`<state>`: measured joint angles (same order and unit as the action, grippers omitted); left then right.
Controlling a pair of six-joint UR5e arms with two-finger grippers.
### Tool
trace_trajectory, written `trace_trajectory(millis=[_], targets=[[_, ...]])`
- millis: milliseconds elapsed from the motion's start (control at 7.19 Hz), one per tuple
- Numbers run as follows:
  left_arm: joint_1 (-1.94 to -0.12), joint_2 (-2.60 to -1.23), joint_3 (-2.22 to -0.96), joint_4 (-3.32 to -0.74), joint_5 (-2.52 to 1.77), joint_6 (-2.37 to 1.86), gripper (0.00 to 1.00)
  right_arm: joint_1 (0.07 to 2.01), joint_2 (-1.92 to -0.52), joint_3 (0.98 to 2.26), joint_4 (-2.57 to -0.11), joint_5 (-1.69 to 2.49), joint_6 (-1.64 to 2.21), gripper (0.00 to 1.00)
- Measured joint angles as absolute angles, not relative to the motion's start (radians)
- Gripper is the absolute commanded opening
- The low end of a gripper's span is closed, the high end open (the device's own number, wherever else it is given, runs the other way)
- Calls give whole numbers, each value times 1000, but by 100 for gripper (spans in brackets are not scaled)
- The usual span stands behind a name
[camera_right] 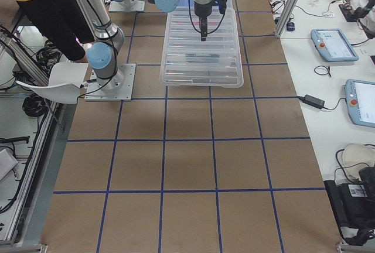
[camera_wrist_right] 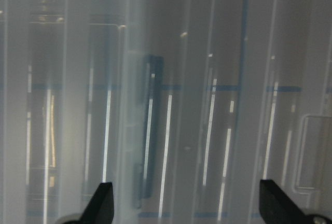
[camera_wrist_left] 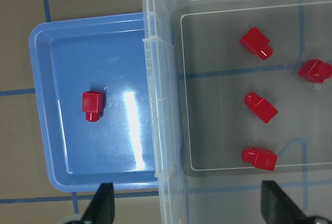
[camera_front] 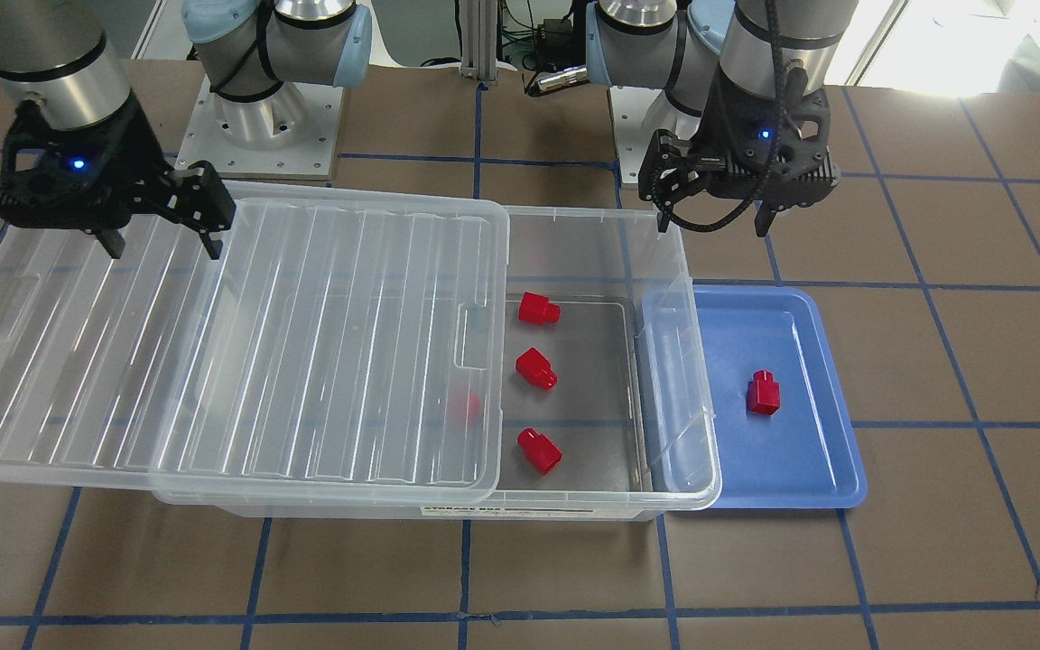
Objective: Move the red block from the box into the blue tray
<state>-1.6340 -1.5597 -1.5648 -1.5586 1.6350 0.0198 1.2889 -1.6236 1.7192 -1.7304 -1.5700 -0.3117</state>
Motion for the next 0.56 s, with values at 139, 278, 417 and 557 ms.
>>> trace_trajectory(millis=[139,278,417,557], targets=[[-1634,-1559,-1567,-1559,1635,20,100,1182,-1623,1722,-1730,-1572,-439,100],[-1634,-1559,-1568,-1559,1635,20,100,1078,-1617,1727,-1731,-1571,-558,100],[-1635,-1559,-1569,-1559,1636,20,100,991,-1594,1735,-1742,-1570,-662,100],[-1636,-1559,-1571,-1560,1637,21,100,923,-1552,1743,-1779,-1570,-747,100]])
